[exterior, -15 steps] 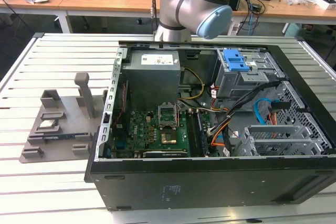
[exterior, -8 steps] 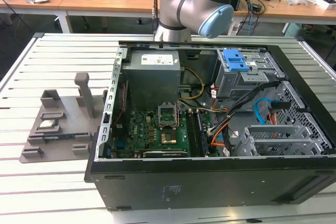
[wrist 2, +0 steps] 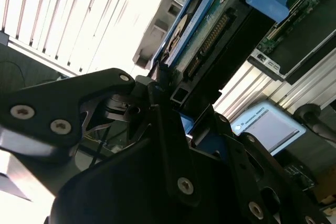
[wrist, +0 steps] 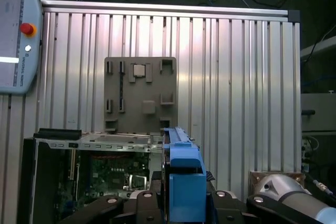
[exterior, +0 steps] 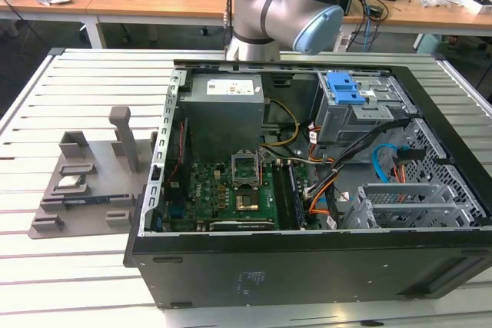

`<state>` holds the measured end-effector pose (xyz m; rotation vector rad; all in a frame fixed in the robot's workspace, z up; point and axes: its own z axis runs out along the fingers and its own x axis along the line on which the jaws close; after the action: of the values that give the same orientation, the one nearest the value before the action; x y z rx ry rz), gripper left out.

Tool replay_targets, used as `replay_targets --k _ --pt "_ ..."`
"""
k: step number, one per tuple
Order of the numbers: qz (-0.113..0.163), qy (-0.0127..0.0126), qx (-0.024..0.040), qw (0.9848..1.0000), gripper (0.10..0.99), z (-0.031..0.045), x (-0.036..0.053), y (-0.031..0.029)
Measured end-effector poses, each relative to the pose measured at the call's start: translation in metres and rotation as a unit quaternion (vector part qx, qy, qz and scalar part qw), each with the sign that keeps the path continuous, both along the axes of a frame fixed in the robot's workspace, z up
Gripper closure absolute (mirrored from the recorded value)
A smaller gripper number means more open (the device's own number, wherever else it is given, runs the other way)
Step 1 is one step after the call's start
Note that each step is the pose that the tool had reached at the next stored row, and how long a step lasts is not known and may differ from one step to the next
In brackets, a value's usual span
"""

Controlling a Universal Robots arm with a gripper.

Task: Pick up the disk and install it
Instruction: 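Pick up the disk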

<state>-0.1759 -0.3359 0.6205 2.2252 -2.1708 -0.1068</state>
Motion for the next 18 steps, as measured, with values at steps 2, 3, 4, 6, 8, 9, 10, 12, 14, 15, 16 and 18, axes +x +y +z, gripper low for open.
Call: replay_targets --k 2,3,4,6,8,9,10,12,14,15,16,18 --pt "0.0 0.0 0.0 1.0 0.722 0.0 0.0053 0.0" --pt "0.0 0.0 0.0 1.0 0.722 0.0 0.0078 0.0" --pt "0.0 0.0001 0.0 1.0 0.722 0.0 0.0116 0.0" --pt "0.0 0.0001 0.0 1.0 0.722 0.0 0.0172 0.0" --pt "0.0 0.0001 0.0 1.0 0.722 0.0 0.0224 0.0" --pt "0.0 0.0001 0.0 1.0 0.722 0.0 0.0245 0.0" --pt "0.0 0.0001 0.0 1.0 0.722 0.0 0.0274 0.0" --pt "0.0 0.0001 0.0 1.0 0.722 0.0 0.0362 0.0" --pt "0.0 0.0001 0.0 1.0 0.722 0.0 0.041 0.0" --pt "0.0 0.0001 0.0 1.0 0.722 0.0 0.045 0.0" --pt "0.0 0.0001 0.0 1.0 0.722 0.0 0.0479 0.0" --pt "0.0 0.0002 0.0 1.0 0.722 0.0 0.054 0.0"
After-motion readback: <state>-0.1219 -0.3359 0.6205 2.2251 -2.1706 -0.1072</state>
